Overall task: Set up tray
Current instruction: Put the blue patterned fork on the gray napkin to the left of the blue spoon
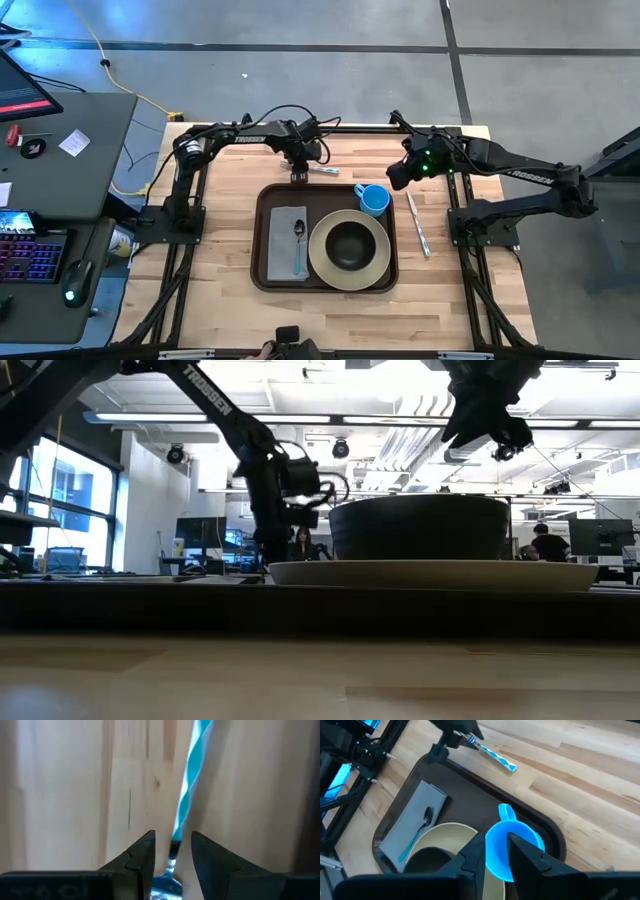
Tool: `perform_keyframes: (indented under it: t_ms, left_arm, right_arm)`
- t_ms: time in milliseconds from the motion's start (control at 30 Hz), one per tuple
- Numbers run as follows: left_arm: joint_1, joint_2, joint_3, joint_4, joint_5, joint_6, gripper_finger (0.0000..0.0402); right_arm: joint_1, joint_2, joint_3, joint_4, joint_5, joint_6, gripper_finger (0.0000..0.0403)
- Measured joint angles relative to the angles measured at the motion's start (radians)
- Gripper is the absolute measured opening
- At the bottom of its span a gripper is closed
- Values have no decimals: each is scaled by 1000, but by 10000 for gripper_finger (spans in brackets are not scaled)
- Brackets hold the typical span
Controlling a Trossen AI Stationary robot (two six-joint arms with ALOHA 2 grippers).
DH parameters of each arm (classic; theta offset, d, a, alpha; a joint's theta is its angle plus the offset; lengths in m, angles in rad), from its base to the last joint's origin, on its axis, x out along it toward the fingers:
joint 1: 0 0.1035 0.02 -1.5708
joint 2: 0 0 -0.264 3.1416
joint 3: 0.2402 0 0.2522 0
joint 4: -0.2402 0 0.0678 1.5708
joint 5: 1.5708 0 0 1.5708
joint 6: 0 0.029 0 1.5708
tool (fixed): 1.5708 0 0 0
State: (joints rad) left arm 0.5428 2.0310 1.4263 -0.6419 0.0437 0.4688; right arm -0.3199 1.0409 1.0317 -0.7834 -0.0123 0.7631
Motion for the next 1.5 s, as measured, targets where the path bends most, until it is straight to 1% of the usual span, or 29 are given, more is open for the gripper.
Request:
perform_keyframes:
  t_ms: [233, 367, 467, 633, 667, 800, 933, 1000, 1100, 1200, 1333, 1400, 1433, 1500]
  left_arm:
    - [-8, 24, 2, -31, -11, -4, 160]
    - [-15, 24, 0, -9, -52, -10, 145]
    - [-14, 24, 1, -11, -53, -18, 119]
    - [-14, 25, 2, -13, -49, -20, 40]
    - [-14, 25, 2, -16, -42, -20, 34]
    - [-13, 23, 5, -39, -24, -28, 35]
    - [-15, 1, 0, -106, -73, -32, 39]
    - [-13, -26, -4, -129, -99, -32, 37]
    - [-12, -87, 0, -135, -102, -31, 37]
    - [-14, -153, 0, -142, -80, -24, 37]
    - [-35, -250, 0, -131, 10, 43, 37]
    - [-52, -294, 0, -137, 48, 96, 37]
    - [-65, -313, 0, -137, 55, 121, 37]
    - [-90, -348, 0, -148, 55, 178, 37]
  right_arm:
    - [4, 0, 0, 0, -22, 0, 71]
    - [21, 0, 0, 0, -20, 0, 71]
    - [35, 0, 0, 0, -20, 7, 71]
    - [58, 0, 0, 0, -11, 22, 71]
    - [62, 0, 0, 0, -4, 23, 71]
    - [74, 0, 0, 0, 13, 24, 71]
    - [74, 0, 0, 0, 14, 23, 71]
    - [74, 0, 0, 2, 23, 23, 71]
    - [74, 0, 0, 12, 34, 16, 71]
    - [73, 0, 0, 51, 51, -8, 71]
    - [57, -1, 0, 134, 72, -30, 71]
    - [37, -1, 0, 190, 48, -29, 71]
    - [23, -1, 0, 218, 13, -30, 71]
    - [-16, -1, 0, 278, -96, -50, 71]
